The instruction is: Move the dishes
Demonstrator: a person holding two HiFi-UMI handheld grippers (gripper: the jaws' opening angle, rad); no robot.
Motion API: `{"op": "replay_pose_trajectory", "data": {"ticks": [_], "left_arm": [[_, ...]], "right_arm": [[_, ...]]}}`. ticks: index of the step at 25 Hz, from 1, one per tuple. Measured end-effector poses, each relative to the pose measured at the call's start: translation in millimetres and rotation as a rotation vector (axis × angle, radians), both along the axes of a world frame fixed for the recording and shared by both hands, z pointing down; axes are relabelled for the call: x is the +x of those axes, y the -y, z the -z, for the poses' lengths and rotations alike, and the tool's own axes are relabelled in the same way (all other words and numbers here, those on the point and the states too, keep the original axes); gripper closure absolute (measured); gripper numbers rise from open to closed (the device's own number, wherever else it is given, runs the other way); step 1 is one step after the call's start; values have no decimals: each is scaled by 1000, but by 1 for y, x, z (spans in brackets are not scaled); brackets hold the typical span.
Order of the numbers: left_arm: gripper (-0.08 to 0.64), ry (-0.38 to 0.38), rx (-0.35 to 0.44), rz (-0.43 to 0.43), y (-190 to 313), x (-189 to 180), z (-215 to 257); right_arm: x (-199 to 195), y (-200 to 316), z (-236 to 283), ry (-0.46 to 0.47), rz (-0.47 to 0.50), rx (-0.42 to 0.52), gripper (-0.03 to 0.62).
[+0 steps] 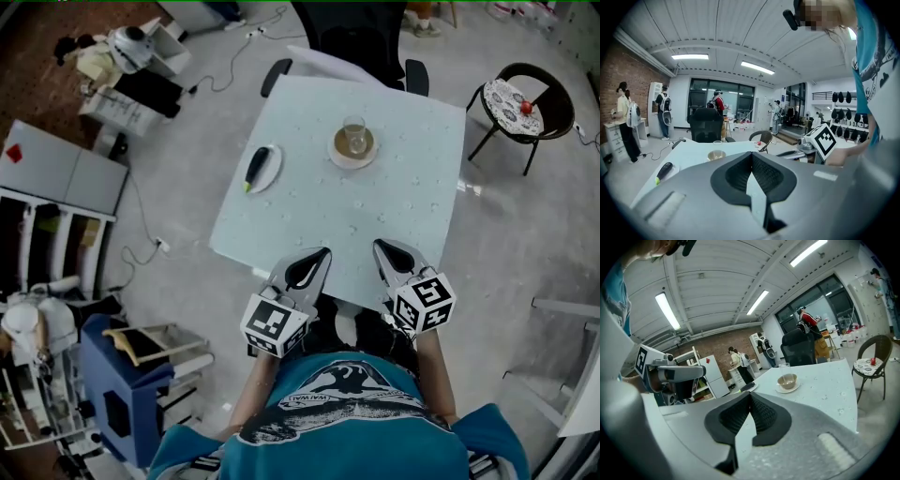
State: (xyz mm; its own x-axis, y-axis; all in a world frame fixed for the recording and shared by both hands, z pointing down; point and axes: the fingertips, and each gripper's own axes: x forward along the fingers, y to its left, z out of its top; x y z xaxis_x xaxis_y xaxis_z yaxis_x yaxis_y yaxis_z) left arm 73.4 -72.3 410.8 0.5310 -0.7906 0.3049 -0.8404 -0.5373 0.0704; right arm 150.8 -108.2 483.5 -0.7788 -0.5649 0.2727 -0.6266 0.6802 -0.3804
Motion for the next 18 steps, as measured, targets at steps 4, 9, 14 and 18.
{"op": "replay_pose_trajectory", "data": {"ticks": [4,9,14,18], "left_arm": [[549,-5,5,-57,15,-4,-3],[548,28,-9,-157,39,-15,-4],[548,22,-3,-206,60,-38,-4],[548,4,-1,-216,74,-61,-8]], "right_arm": [[4,13,-2,-10,-80,2,589],[-9,29,4,-27,-147,7,589],[-21,50,6,-79,-199,13,588],[-30,64,12,-124,-220,24,582]]}}
